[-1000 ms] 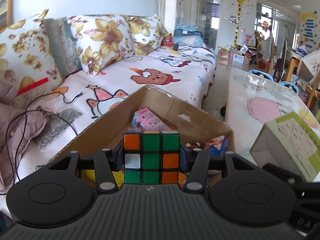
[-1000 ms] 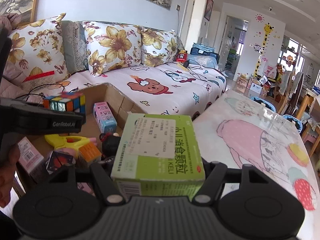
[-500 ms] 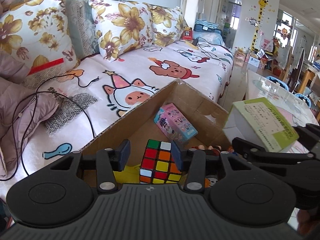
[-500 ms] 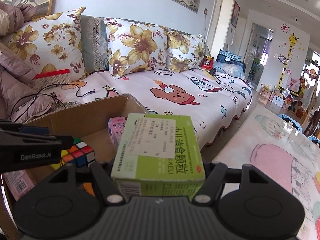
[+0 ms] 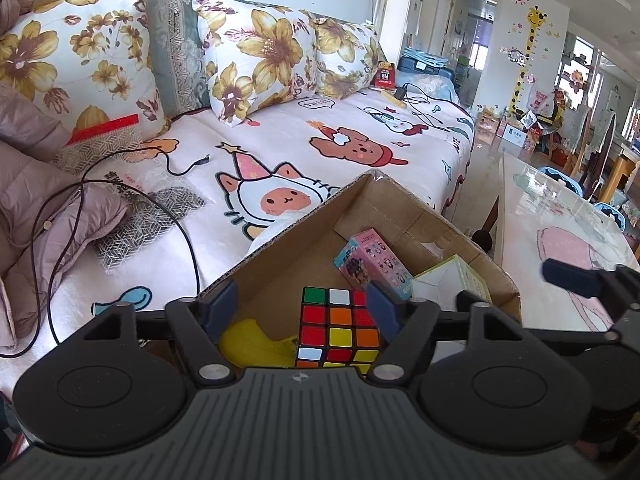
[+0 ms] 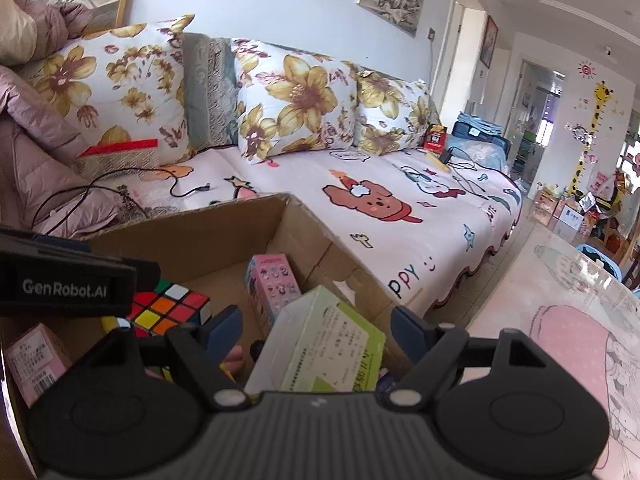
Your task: Organize rigid objects
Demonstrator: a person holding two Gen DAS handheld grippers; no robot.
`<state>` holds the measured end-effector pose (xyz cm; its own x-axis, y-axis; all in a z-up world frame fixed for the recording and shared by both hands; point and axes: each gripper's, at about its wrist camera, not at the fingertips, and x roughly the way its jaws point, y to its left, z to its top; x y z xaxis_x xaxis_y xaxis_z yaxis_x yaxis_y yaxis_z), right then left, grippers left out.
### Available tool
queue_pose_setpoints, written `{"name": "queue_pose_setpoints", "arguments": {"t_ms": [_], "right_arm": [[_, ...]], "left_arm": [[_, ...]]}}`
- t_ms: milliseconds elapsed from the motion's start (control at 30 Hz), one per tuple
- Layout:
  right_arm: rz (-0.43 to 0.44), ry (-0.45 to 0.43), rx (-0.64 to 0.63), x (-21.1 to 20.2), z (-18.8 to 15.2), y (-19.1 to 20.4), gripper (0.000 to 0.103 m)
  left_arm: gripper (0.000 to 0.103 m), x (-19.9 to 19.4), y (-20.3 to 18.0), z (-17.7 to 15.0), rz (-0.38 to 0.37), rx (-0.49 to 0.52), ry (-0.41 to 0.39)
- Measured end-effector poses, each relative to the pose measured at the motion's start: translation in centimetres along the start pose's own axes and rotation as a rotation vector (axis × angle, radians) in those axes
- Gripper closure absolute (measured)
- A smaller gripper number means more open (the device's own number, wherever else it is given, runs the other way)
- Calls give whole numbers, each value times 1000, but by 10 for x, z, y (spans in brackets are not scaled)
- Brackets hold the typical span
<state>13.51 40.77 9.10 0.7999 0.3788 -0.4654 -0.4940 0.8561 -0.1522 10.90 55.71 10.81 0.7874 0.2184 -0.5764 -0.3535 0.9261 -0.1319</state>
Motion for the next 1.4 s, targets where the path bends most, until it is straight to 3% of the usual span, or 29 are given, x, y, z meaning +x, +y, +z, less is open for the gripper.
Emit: {"name": "queue_pose_setpoints", "arguments": {"t_ms": [400,533,667,1000,1400], "right_arm": [[-161,17,117,-29,-23,-24,17],[-187,21,174,-37,-30,-27,14],[-227,37,228,-46,-39,-29,3],[-295,58,372,-82,-56,-47,3],[-325,82,423,-132,-65,-45,3]], "left_arm": [[0,3,-4,0,-8,11,0],[0,3,-7,-2,-47,25,1],[0,-1,-15,-5,-67,76,-29],[0,-13,-34,-19,-46,234,-59],[0,-48,-38,-30,-60,317,-80]]}}
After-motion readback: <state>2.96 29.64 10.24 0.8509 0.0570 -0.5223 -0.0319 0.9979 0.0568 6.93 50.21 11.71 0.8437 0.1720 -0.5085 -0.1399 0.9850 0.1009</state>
